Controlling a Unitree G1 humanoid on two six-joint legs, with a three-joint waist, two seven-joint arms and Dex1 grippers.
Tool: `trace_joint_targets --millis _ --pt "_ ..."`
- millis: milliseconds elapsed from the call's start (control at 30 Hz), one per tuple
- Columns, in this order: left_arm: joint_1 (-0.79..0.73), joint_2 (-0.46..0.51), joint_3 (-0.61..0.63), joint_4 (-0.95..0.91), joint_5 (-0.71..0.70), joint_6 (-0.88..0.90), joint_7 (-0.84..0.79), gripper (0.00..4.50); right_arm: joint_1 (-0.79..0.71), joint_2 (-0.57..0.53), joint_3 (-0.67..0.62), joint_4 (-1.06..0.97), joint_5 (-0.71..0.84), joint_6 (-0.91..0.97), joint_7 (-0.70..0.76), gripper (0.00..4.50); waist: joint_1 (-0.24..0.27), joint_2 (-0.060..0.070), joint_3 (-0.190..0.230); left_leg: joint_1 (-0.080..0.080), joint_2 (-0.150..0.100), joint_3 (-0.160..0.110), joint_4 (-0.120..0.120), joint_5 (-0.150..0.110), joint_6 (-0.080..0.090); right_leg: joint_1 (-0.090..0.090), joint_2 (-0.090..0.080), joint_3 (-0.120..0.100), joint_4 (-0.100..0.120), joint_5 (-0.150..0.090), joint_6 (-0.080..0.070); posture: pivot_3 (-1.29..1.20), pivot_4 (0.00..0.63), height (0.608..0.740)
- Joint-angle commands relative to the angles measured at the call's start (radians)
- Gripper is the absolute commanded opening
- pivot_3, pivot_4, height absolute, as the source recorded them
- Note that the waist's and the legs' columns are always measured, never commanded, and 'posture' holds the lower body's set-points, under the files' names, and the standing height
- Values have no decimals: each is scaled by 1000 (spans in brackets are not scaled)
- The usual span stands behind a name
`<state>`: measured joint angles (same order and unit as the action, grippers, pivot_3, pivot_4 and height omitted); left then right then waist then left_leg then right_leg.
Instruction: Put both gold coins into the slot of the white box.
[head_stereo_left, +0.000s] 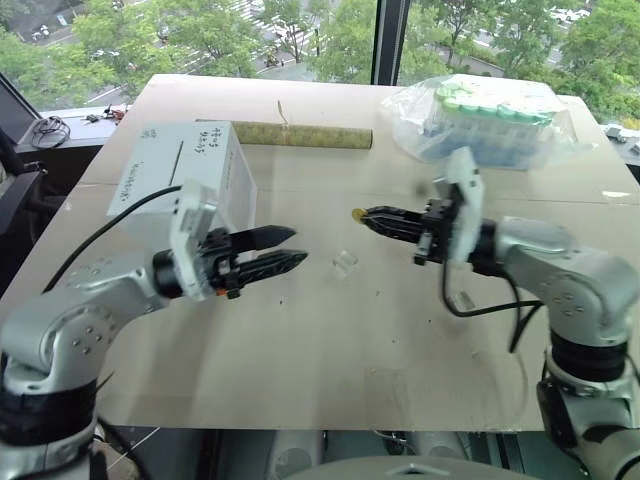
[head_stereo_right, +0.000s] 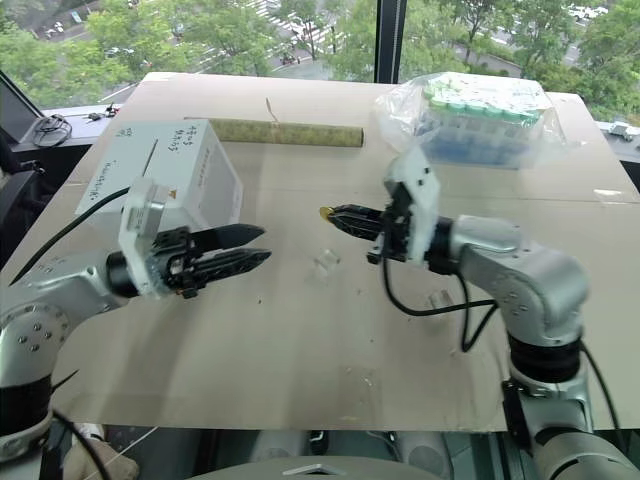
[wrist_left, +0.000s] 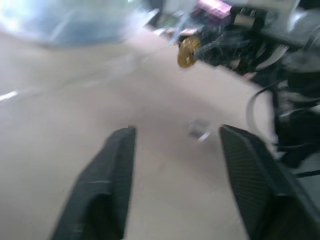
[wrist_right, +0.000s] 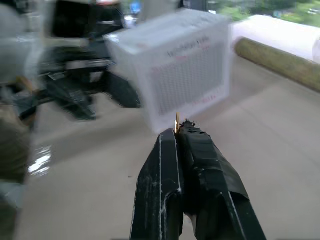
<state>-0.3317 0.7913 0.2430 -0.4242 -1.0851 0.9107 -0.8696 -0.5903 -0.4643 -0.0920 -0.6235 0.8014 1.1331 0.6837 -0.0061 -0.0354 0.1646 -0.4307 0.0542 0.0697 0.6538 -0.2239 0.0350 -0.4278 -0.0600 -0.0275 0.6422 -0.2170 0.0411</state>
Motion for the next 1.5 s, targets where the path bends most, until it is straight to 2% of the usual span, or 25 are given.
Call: trace_joint_targets --millis 33,200,400,800,1200,1233,1267,1300,1333,1500 --pt "-123 -43 -72 12 -58 38 1 1541 -42 -72 -63 -59 125 40 16 0 -4 0 0 0 0 0 0 0 0 0 0 0 0 0 0 0 150 740" --pt "-288 -126 -167 92 -41 43 -51 1541 -75 -157 -66 -67 186 50 -13 0 -7 0 0 1 1 1 0 0 0 0 5 2 1 0 0 0 150 740" --pt "-356 -156 -215 146 -1 24 -126 1541 -85 -215 -77 -75 248 41 -63 0 -6 0 0 0 1 1 0 0 0 0 6 2 0 0 0 0 150 740" --pt "-358 -161 -228 156 68 13 -196 1541 -65 -293 -94 -80 376 2 -133 0 -4 0 0 0 1 1 1 0 0 0 5 4 0 0 0 0 150 740" --pt "-348 -168 -223 146 74 19 -211 1541 -49 -327 -77 -74 417 -44 -146 0 -4 0 0 0 1 0 1 0 0 0 5 5 0 0 0 0 150 740" --pt "-348 -170 -225 146 77 16 -214 1047 -49 -328 -75 -75 422 -46 -145 0 -4 0 0 0 1 0 1 0 0 0 5 5 0 0 0 0 150 740" --pt "-348 -173 -227 146 80 14 -216 846 -48 -328 -73 -76 428 -47 -145 0 -4 0 0 0 1 0 1 0 0 0 5 5 0 0 0 0 150 740" --pt "-349 -176 -228 146 78 15 -218 319 -47 -328 -70 -78 433 -49 -145 0 -4 0 0 0 1 0 1 0 0 0 5 5 0 0 0 0 150 740" --pt "-350 -179 -230 146 76 17 -221 42 -47 -329 -67 -79 437 -51 -146 0 -4 0 0 0 1 0 1 0 0 0 5 5 0 0 0 0 150 740" --pt "-351 -188 -240 143 79 16 -235 42 -45 -321 -47 -87 451 -57 -157 0 -4 0 0 0 1 0 1 0 0 0 5 5 0 0 0 0 150 740"
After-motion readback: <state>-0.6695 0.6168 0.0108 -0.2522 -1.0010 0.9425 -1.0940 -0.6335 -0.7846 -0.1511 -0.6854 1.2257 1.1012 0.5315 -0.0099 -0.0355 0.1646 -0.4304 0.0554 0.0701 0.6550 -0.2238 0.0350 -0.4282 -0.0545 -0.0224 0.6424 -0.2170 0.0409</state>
